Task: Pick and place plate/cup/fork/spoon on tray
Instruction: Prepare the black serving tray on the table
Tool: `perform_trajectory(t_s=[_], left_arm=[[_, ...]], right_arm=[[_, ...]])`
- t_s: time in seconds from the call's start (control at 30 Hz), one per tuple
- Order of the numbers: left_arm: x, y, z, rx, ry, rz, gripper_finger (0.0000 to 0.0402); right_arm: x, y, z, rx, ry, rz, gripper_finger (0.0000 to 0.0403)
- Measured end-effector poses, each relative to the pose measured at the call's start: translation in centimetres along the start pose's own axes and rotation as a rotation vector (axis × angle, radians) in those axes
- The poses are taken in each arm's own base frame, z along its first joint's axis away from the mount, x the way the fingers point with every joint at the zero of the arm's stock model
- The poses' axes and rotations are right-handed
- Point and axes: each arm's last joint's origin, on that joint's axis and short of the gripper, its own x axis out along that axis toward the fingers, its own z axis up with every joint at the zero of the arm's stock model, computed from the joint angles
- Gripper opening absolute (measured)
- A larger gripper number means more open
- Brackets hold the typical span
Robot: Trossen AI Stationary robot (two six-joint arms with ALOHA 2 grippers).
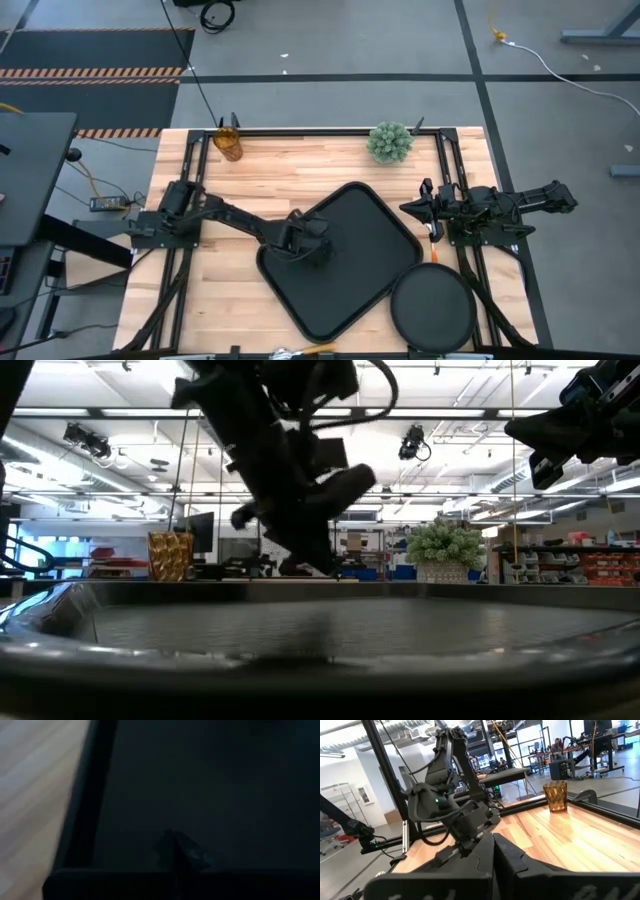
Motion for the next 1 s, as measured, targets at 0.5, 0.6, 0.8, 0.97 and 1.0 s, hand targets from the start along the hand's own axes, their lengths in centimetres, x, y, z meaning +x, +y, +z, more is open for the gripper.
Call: perform_trajectory(t_s=[0.5,0.6,0.8,0.97,1.0], left_arm=[[-6.8,-0.7,-7.4,0.026,0.371,0.114,0.0009],[-7.5,-0.3,-8.2,0.077,0.429,0.159,0.0009],[-5.7,2.5,-8.4,0.095,0.517,0.275,0.0009],[-2.6,6.4,-6.9,0.107,0.497,0.414,0.0009],[-2.0,7.3,-6.4,0.111,0.478,0.453,0.0009]], right_arm=[[0.0,0.0,0.0,0.0,0.0,0.0,0.0009],[0.0,0.0,0.0,0.0,0.0,0.0,0.0009],[0.0,0.0,0.0,0.0,0.0,0.0,0.0009],[0.0,0.0,0.0,0.0,0.0,0.0,0.0009],[0.0,0.0,0.0,0.0,0.0,0.0,0.0009]])
